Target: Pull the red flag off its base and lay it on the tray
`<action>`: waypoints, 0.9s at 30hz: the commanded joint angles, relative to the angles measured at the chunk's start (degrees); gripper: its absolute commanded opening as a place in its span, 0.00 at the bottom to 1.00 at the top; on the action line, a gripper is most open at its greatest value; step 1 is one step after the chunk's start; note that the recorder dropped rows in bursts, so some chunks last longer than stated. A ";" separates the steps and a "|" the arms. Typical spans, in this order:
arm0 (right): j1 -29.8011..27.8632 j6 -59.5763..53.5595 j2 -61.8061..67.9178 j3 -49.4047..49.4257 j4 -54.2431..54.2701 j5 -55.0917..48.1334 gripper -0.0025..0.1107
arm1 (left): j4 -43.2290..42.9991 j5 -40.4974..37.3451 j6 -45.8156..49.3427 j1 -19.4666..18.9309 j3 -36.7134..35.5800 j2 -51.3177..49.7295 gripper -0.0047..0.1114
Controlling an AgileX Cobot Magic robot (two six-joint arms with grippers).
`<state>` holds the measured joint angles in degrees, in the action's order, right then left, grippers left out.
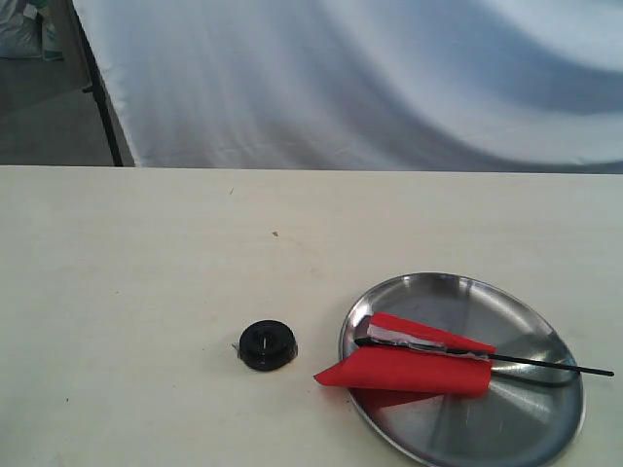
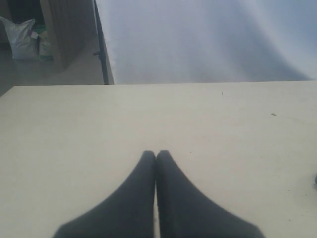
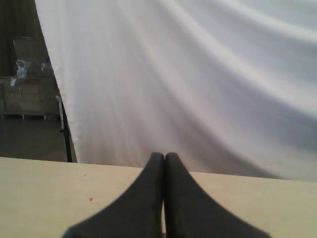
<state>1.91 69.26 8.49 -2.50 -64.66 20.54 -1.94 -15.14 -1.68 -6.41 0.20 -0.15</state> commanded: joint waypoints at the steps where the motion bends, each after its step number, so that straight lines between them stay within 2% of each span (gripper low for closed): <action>1: -0.26 0.48 -0.23 1.23 -0.53 1.01 0.02 | 0.32 0.31 -0.07 0.35 -0.20 0.15 0.04; 27: -0.26 0.48 -0.23 2.50 -1.60 1.79 0.02 | 0.32 0.31 -0.07 0.35 -0.20 0.15 0.04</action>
<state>1.91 69.38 8.49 -0.29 -65.81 21.87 -1.94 -15.14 -1.68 -6.41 0.20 -0.15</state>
